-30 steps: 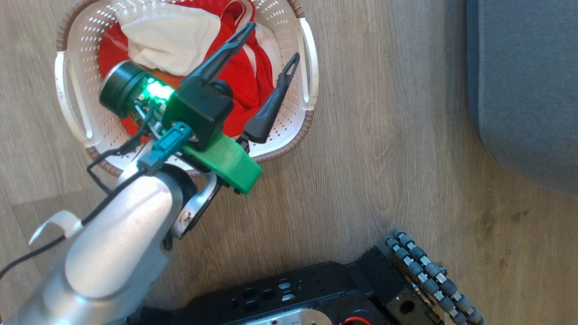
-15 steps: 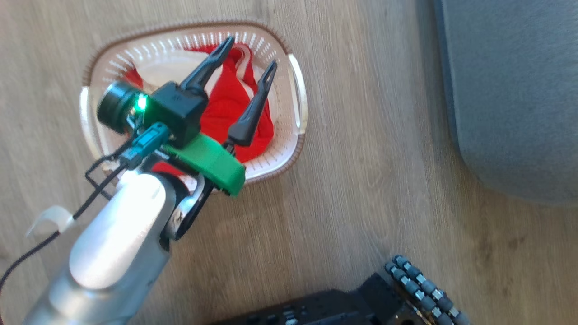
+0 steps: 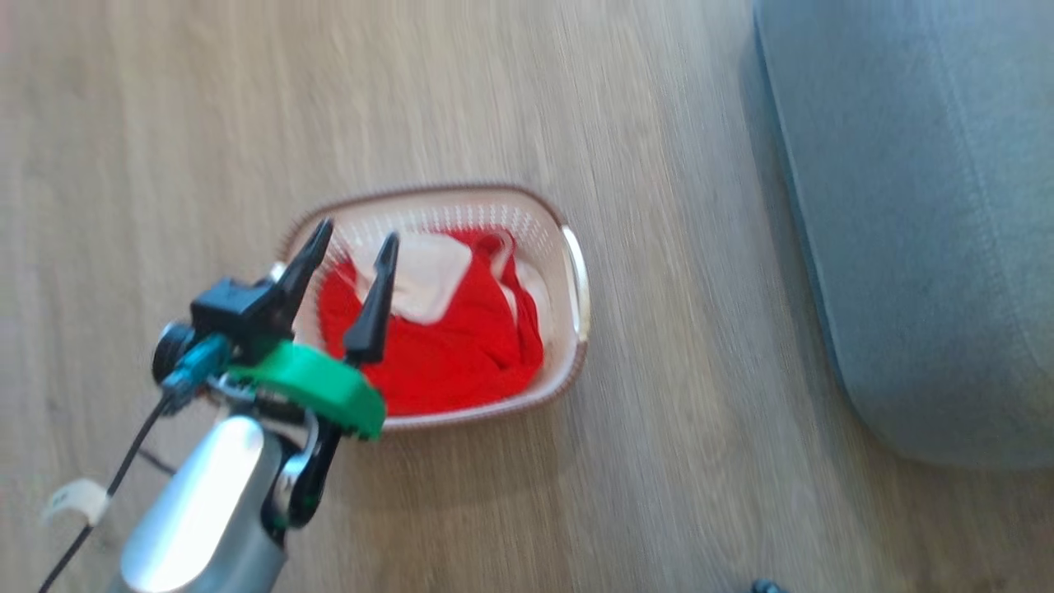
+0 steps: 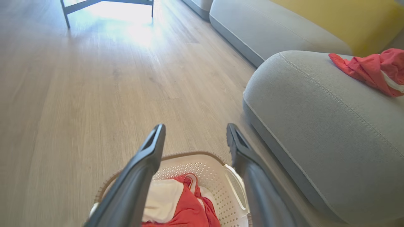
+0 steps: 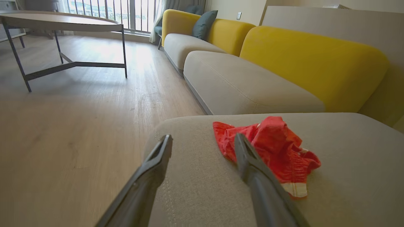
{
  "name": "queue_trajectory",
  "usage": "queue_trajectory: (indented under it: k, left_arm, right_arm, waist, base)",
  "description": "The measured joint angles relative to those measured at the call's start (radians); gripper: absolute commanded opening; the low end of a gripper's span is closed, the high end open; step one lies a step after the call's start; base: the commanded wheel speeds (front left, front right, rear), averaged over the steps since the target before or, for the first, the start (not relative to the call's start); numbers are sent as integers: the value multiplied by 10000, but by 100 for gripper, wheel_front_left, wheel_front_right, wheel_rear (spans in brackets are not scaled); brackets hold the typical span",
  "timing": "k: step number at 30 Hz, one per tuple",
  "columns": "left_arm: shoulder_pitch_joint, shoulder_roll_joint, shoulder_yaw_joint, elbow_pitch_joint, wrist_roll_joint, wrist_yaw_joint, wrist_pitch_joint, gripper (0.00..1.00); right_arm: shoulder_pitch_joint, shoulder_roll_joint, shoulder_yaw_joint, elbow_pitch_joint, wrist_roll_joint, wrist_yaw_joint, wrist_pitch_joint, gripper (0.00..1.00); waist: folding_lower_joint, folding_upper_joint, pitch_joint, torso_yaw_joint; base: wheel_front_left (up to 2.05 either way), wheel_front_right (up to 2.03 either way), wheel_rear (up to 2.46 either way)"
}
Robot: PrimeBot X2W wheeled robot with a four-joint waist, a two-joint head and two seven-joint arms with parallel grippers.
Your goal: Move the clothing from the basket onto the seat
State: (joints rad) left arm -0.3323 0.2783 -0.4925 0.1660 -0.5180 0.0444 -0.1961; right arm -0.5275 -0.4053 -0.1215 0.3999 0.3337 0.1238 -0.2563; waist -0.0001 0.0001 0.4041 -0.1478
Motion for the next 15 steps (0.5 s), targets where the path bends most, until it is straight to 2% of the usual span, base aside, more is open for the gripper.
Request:
queue_trajectory:
  k: [9, 15]
  left_arm:
    - [1203, 148, 702, 546, -382, 174, -414, 100]
    - [1912, 303, 1022, 809, -383, 194, -458, 100]
  right_arm:
    - [2272, 911, 744, -2038, -706, 0, 412, 100]
    - [3382, 1666, 1187, -2830, -913, 0, 523, 100]
  waist:
    - [-1, 0, -1941, 724]
    - [-1, 0, -2853, 1137]
  base:
    - [0, 0, 0]
    - [0, 0, 0]
